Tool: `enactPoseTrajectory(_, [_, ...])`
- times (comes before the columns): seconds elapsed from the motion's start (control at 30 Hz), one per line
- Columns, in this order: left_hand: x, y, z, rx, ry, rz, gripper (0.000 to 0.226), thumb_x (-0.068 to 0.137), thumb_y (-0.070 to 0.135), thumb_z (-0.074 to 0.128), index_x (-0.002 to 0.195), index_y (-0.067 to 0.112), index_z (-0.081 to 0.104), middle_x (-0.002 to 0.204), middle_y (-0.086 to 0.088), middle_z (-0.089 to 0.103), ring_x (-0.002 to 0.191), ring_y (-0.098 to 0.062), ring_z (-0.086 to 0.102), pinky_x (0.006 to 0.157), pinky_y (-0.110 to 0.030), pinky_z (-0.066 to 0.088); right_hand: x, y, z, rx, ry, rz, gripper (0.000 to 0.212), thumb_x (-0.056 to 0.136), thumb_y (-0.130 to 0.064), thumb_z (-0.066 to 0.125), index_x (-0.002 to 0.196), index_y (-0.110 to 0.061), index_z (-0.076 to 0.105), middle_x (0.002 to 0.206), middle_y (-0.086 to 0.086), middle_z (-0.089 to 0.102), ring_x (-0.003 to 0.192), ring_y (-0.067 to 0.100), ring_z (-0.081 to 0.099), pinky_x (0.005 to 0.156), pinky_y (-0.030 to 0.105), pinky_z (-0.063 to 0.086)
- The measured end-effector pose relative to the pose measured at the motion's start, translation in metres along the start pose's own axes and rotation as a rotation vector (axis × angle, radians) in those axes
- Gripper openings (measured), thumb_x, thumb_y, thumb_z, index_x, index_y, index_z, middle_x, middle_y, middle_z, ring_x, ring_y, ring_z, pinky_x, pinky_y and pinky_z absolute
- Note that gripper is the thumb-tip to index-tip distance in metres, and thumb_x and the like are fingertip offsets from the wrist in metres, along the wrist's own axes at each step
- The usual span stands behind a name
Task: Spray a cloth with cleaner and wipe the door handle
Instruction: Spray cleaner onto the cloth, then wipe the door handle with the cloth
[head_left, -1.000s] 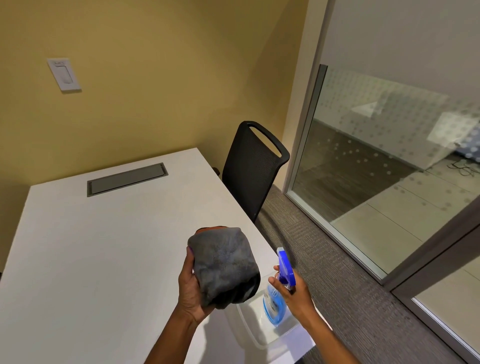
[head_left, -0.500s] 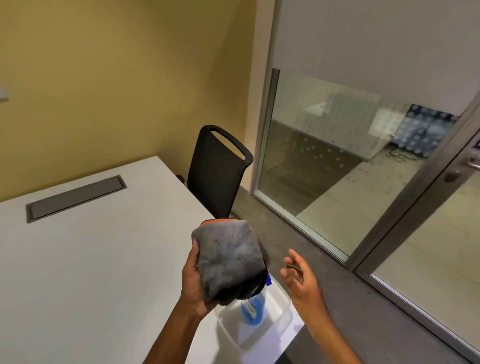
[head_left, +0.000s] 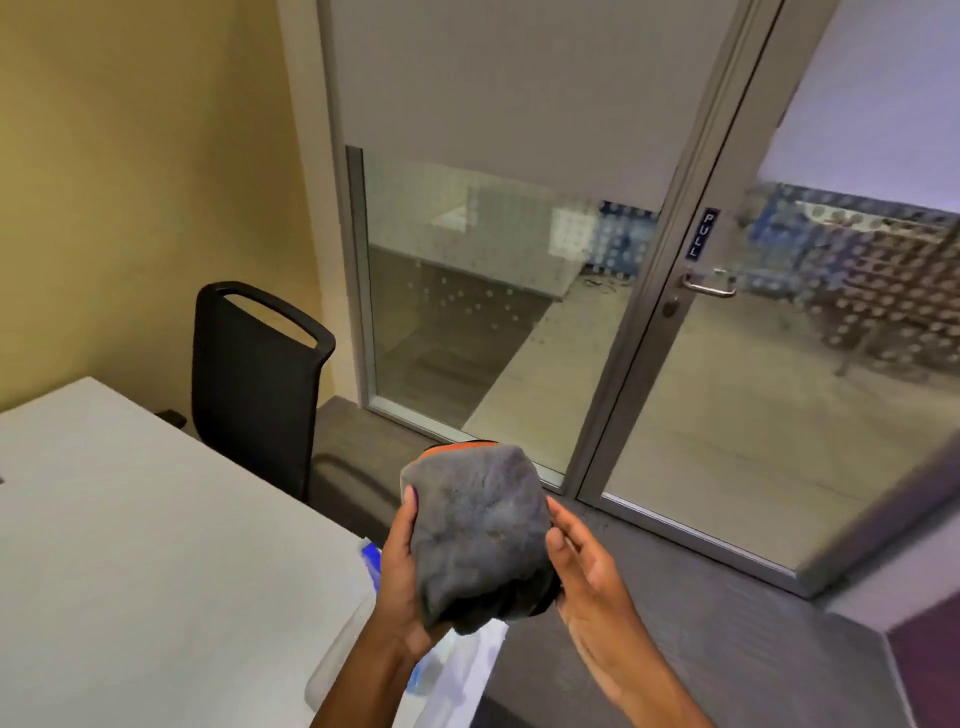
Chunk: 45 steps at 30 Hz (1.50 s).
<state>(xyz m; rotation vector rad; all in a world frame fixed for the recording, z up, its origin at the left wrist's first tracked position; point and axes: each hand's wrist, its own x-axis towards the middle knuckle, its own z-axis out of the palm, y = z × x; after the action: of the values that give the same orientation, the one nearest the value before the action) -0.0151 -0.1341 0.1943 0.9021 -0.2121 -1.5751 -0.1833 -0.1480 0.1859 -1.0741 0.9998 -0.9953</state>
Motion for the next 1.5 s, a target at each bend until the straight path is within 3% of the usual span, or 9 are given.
enactPoseTrajectory(0.17, [0.023,-0.023,0.041,-0.103,-0.152,-0.168,0.066,0.076,0.061,0.056,0.086,0.0,0.078,0.09,-0.022,0.077,0.07,-0.033,0.076,0.078,-0.043,0.053,0.002,-0.005,-0.04,0.134,0.042,-0.002,0.086,0.048,-0.059,0.088,0.118,-0.016,0.064,0.118,0.008,0.072,0.114,0.023,0.065,0.092,0.038,0.055])
enactPoseTrajectory(0.27, [0.044,-0.042,0.069,-0.022,-0.136,-0.209,0.064,0.081,0.061,0.052,0.085,0.002,0.078,0.083,-0.02,0.077,0.065,-0.03,0.076,0.074,-0.044,0.053,0.007,-0.01,-0.069,0.221,0.076,0.001,0.096,0.045,-0.056,0.091,0.121,-0.007,0.061,0.116,0.013,0.072,0.11,0.023,0.067,0.08,0.028,0.057])
enactPoseTrajectory(0.4, [0.074,-0.07,0.111,0.071,-0.205,-0.281,0.064,0.077,0.06,0.052,0.084,0.003,0.081,0.093,-0.022,0.077,0.075,-0.031,0.076,0.078,-0.043,0.058,0.022,-0.014,-0.119,0.295,0.136,0.025,0.103,0.031,-0.058,0.093,0.115,-0.006,0.064,0.11,0.014,0.074,0.103,0.025,0.07,0.078,0.032,0.06])
enactPoseTrajectory(0.53, [0.111,-0.1,0.166,0.144,-0.205,-0.314,0.063,0.078,0.054,0.056,0.107,0.001,0.07,0.103,-0.025,0.074,0.082,-0.033,0.076,0.071,-0.043,0.061,0.04,-0.029,-0.18,0.402,0.155,0.037,0.108,0.027,-0.049,0.096,0.117,-0.001,0.061,0.112,0.02,0.072,0.098,0.03,0.071,0.077,0.042,0.06])
enactPoseTrajectory(0.67, [0.155,-0.132,0.223,0.21,-0.215,-0.314,0.053,0.092,0.05,0.049,0.107,0.003,0.068,0.091,-0.019,0.077,0.075,-0.025,0.077,0.065,-0.033,0.06,0.057,-0.051,-0.239,0.484,0.161,-0.004,0.105,0.03,-0.042,0.098,0.118,0.0,0.061,0.113,0.023,0.07,0.095,0.03,0.072,0.065,0.035,0.06])
enactPoseTrajectory(0.77, [0.178,-0.154,0.263,0.202,-0.271,-0.388,0.062,0.078,0.052,0.059,0.104,-0.002,0.076,0.116,-0.028,0.069,0.096,-0.034,0.073,0.087,-0.044,0.052,0.071,-0.069,-0.283,0.558,0.154,-0.034,0.096,0.037,-0.037,0.098,0.119,-0.002,0.063,0.117,0.025,0.068,0.1,0.032,0.07,0.069,0.037,0.059])
enactPoseTrajectory(1.23, [0.285,-0.199,0.38,0.352,-0.484,-0.495,0.067,0.093,0.058,0.05,0.127,0.002,0.064,0.134,-0.027,0.059,0.128,-0.037,0.055,0.118,-0.048,0.033,0.152,-0.133,-0.382,0.86,0.17,-0.173,0.086,0.056,-0.021,0.093,0.133,-0.013,0.054,0.134,0.019,0.059,0.122,0.033,0.059,0.09,0.047,0.055])
enactPoseTrajectory(1.33, [0.321,-0.197,0.398,0.407,-0.54,-0.48,0.067,0.094,0.058,0.047,0.131,0.004,0.062,0.135,-0.024,0.059,0.129,-0.034,0.055,0.118,-0.047,0.033,0.181,-0.142,-0.394,0.876,0.2,-0.201,0.086,0.06,-0.023,0.091,0.136,-0.013,0.052,0.137,0.018,0.058,0.125,0.032,0.056,0.097,0.049,0.05])
enactPoseTrajectory(1.5, [0.396,-0.178,0.435,0.493,-0.638,-0.437,0.068,0.098,0.06,0.035,0.127,0.006,0.065,0.129,-0.021,0.065,0.119,-0.031,0.063,0.109,-0.044,0.041,0.243,-0.162,-0.408,0.858,0.306,-0.28,0.088,0.056,-0.024,0.093,0.133,-0.012,0.054,0.133,0.015,0.061,0.119,0.027,0.062,0.084,0.04,0.058])
